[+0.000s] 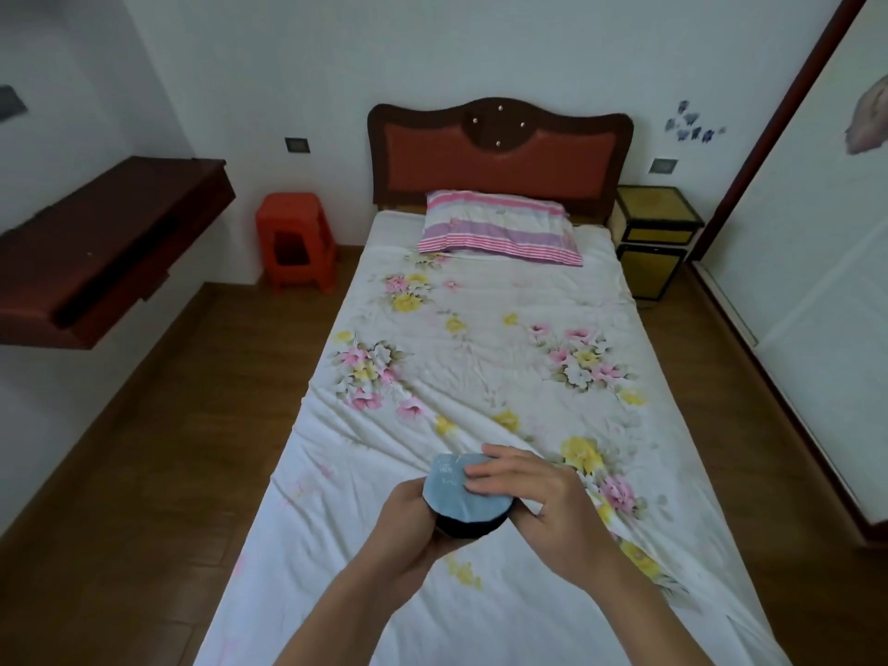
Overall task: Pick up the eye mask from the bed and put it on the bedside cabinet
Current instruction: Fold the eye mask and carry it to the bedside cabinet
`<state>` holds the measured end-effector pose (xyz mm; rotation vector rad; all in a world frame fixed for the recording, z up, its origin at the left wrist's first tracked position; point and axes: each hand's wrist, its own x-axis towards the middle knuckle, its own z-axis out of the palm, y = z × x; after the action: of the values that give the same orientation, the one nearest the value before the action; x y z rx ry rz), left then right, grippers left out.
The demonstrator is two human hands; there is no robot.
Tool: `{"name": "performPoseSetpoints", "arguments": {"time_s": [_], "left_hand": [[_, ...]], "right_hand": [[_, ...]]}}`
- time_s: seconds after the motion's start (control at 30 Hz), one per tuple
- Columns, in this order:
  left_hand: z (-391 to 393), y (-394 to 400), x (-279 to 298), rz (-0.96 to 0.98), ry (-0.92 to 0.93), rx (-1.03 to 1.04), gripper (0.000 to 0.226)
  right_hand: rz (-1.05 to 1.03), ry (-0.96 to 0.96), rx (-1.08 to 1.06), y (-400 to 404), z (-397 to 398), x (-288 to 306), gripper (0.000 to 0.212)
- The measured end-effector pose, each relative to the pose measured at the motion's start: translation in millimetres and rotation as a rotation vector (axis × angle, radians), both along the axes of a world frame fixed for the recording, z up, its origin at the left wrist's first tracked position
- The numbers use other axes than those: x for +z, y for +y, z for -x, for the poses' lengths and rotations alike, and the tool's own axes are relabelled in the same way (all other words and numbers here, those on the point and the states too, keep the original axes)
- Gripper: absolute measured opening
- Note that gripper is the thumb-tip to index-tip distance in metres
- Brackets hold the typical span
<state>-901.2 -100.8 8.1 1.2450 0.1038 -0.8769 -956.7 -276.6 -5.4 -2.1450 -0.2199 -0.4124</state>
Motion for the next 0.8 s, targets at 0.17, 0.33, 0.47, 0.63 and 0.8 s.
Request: {"name": "performPoseSetpoints", "arguments": {"time_s": [0.17,0.33,0.47,0.63,0.8], "left_hand": [[2,3,3,0.233,0.217,0.025,0.046],[12,-3,3,0.159,0.050,-0.045,0.037],[19,-6,1,0.130,0.020,0.019,0.042],[29,-10,-2,0.108,0.004,0.079,0.042],[45,-17,-3,0.016,-0.068,0.074,0.043]], "right_hand": [[0.149,0.011,0.047,-6,9,14,0.050],[-0.100,0.120,0.012,-12,21,24,0.047],[-0.521,0.198,-0.118,-15,32,25,0.034],[-0.967,0.382,-0.358,-5,46,7,0.026],[-1.183,0.547,-0.441,3,69,-2,0.030]]}}
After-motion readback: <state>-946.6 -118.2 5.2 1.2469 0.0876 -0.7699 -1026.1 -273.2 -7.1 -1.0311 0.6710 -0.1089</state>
